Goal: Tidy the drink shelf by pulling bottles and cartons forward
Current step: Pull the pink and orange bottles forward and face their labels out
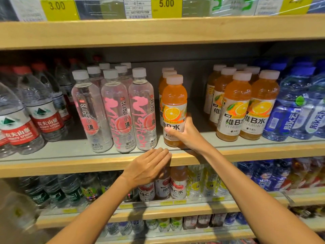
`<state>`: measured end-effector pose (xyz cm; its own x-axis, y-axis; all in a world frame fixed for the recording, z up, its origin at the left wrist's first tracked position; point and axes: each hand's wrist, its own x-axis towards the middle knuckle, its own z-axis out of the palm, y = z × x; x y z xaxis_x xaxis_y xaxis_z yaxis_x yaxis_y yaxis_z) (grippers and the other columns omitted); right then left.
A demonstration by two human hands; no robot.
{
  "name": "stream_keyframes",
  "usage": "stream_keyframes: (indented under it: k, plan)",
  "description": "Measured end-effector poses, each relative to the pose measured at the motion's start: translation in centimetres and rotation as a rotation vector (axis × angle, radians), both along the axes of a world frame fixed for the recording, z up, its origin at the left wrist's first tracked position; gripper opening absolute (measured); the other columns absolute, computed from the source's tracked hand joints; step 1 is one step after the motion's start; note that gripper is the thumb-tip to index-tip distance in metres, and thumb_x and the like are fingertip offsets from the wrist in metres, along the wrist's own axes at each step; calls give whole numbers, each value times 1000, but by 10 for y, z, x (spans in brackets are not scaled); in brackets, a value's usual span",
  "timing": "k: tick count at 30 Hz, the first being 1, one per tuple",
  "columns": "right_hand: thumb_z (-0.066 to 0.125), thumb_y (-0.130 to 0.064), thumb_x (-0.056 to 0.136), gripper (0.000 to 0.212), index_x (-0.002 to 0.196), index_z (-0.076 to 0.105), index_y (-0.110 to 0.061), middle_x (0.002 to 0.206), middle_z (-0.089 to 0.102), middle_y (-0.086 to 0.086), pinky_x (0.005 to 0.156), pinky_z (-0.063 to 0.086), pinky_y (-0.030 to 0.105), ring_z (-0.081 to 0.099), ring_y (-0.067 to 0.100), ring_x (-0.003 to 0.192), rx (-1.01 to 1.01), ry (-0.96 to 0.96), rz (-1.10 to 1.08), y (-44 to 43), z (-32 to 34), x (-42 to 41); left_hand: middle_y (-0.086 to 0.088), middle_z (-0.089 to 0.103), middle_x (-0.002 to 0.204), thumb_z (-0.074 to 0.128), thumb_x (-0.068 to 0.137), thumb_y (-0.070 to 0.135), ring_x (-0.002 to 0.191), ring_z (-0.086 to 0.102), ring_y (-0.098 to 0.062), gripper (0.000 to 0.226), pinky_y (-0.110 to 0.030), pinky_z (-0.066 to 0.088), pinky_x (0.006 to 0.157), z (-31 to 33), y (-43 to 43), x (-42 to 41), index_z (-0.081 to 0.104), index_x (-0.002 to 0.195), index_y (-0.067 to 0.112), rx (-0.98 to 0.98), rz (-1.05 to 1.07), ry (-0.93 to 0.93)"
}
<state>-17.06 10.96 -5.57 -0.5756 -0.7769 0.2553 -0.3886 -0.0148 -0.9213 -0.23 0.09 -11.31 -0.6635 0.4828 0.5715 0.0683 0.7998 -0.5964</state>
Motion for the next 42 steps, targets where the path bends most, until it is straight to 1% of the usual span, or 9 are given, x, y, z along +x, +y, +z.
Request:
stream_keyframes:
  k: [4,11,16,23,25,28,31,36,42]
  plan:
    - [77,-38,76,81,134,27,-12,134,49,9,101,48,43,53,20,121,4,-23,21,-2,0,-1,-18,68,115,22,103,29,102,67,-28,50,-36,45,94,1,2,0,58,122,-1,-3,21,0]
    - [77,-37,76,79,132,28,-13,131,47,8,89,50,23,53,16,117,-31,-9,-12,-4,-2,6,-19,67,114,35,97,27,100,66,-31,43,-37,39,96,4,7,0,60,118,-1,65,64,-28]
    - [76,-41,77,78,132,29,-11,129,43,7,62,41,0,47,9,109,-16,81,-66,-4,1,13,-16,69,112,47,81,32,98,69,-30,48,-37,51,91,7,16,0,70,110,1,108,128,-46]
    - [73,-42,79,73,134,33,-15,134,43,3,92,44,25,47,10,115,-12,95,-102,33,6,13,-21,67,111,50,80,26,97,68,-33,45,-40,56,84,15,32,1,63,113,-2,203,139,-93]
    - [70,-35,84,53,127,45,-16,121,54,1,90,50,24,56,8,104,-146,134,-216,58,5,10,-21,67,112,51,80,22,99,67,-33,41,-38,54,87,17,42,-7,54,115,0,248,97,-73]
    - [67,-20,88,32,115,52,-13,106,55,-2,79,44,8,58,10,94,-322,309,-554,100,1,-2,-21,66,115,50,85,20,101,66,-33,39,-38,53,90,22,61,-31,61,115,-2,261,75,-72]
    - [69,-15,85,42,120,49,-2,115,51,10,85,31,8,50,22,107,-253,409,-815,121,-2,-15,-20,66,113,48,88,21,99,65,-31,38,-37,54,87,31,77,-59,65,112,-4,248,69,-106]
    - [67,-25,87,67,139,32,-2,139,41,16,106,34,36,38,27,131,-57,362,-769,112,-9,-26,-14,62,108,36,95,34,93,60,-28,41,-39,50,80,38,88,-83,60,108,4,237,154,-237]
    - [70,-29,84,65,135,39,-2,129,43,15,96,36,31,42,27,121,-70,334,-822,101,-11,-35,-11,63,101,37,97,33,89,60,-25,38,-36,51,73,32,86,-83,62,102,5,227,170,-216]
